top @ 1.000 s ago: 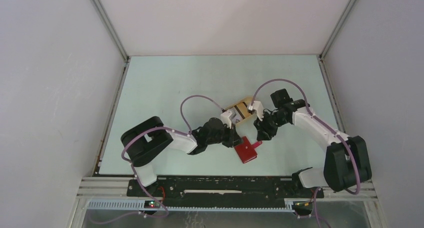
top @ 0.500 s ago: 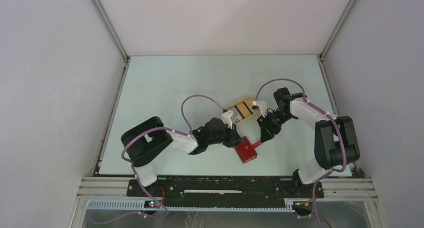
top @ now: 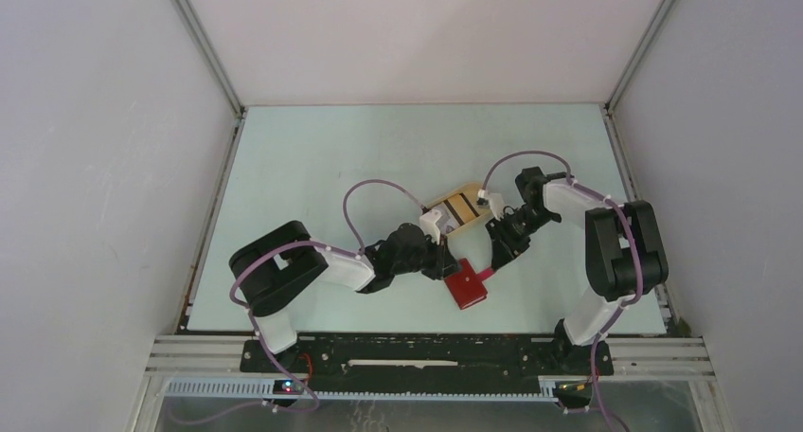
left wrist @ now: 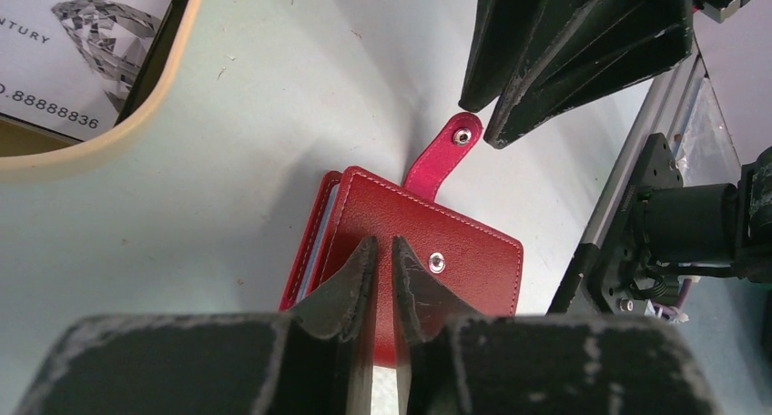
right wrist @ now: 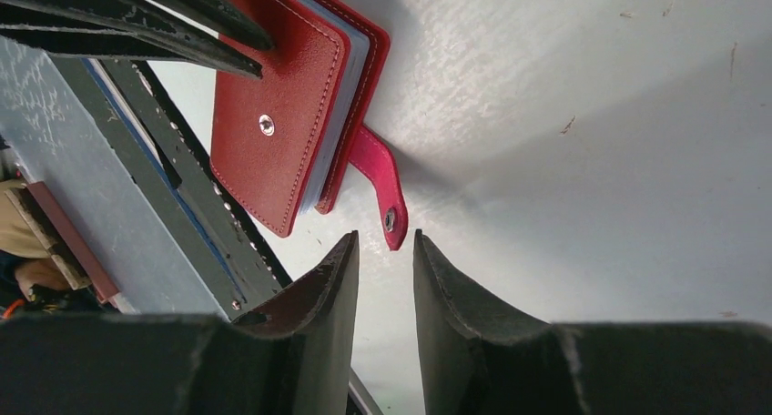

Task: Put the credit cards into the card holder
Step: Close the card holder at the center of the board.

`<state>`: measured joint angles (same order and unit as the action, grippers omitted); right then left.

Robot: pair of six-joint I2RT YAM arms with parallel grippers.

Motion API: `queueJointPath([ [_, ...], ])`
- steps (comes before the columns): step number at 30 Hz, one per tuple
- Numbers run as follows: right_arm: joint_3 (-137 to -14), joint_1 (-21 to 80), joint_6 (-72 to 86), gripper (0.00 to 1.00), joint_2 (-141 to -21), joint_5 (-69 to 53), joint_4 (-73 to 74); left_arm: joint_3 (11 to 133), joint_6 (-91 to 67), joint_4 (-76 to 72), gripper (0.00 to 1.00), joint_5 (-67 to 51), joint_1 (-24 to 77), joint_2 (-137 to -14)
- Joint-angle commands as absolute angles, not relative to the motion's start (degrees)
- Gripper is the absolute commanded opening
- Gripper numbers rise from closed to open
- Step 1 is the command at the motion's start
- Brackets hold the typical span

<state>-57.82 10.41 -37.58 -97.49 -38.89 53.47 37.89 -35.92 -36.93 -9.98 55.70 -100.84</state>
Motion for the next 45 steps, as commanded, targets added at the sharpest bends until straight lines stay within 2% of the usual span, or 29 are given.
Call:
queueJointPath([
  [1,-59.8,9.8,-36.0,0.37,-98.4,-39.9,54.0,39.8,-33.8,-36.0,0.15,-8.6,56.1,-100.9],
  [7,-60.0,9.6,-35.5,0.37,-99.7,-40.2,53.9,39.8,-33.8,-36.0,0.15,-8.6,56.1,-101.0],
  [11,-60.4,9.6,-35.4,0.34,-100.6,-40.6,54.3,39.9,-33.8,-36.0,0.15,-8.6,56.1,-101.0],
  [13,-60.6,9.6,-35.2,0.30,-100.9,-40.7,54.4,39.9,-33.8,-36.0,0.15,-8.7,56.1,-101.0],
  [20,-61.5,9.6,-36.0,0.00,-100.8,-42.0,55.4,39.9,-33.7,-36.1,0.16,-9.1,56.1,-100.7],
  [27,-61.4,10.9,-37.9,0.00,-92.8,-41.3,54.8,37.5,-34.6,-39.0,0.20,-10.1,56.5,-97.5],
  [32,-61.0,17.2,-36.0,0.00,-88.6,-34.9,51.6,37.7,-35.1,-39.0,0.20,-10.6,56.5,-97.8],
  [38,-60.9,24.3,-34.0,0.00,-88.4,-26.8,48.5,38.1,-37.9,-39.1,0.17,-10.4,56.5,-99.4],
  [45,-61.2,26.4,-32.2,0.00,-88.8,-27.0,47.2,37.3,-41.6,-41.0,0.15,-9.9,56.5,-100.7],
])
